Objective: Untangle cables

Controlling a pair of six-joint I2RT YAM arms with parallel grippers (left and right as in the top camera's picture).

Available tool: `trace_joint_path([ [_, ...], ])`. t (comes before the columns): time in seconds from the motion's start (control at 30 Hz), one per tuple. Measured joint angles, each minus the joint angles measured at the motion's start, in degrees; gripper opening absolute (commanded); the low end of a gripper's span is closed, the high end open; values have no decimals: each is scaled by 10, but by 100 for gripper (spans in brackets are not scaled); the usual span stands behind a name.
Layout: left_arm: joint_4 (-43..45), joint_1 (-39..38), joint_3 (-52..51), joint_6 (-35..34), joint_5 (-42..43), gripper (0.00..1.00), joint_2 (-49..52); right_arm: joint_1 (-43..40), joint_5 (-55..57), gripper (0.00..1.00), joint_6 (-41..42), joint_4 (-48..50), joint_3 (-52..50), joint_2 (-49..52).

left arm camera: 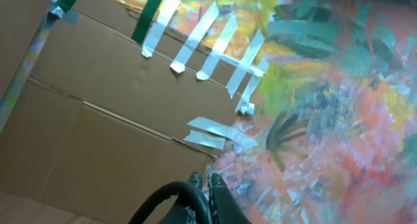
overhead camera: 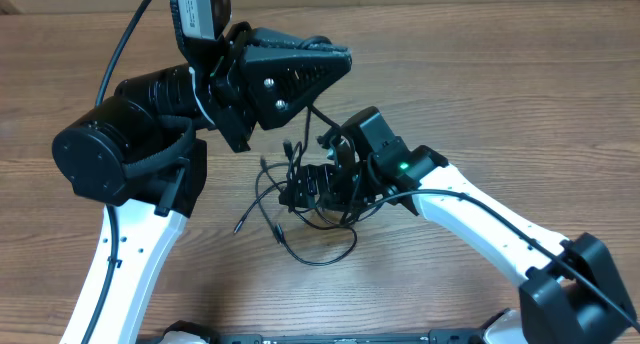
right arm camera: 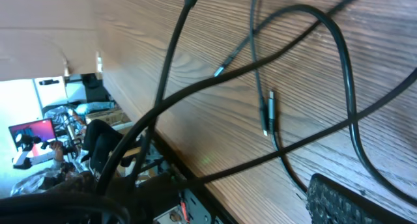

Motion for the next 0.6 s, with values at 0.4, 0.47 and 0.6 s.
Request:
trace_joint_path([
  [0.4, 82, 113, 0, -71, -20, 4, 5, -43, 187, 100, 20, -153, 2, 41],
  [0.47, 89, 141, 0, -87, -20, 4, 5, -62, 210, 100, 21, -164, 2, 41],
  [0.6, 92, 198, 0, -116, -20, 4, 5, -100, 241, 100, 17, -184, 2, 41],
])
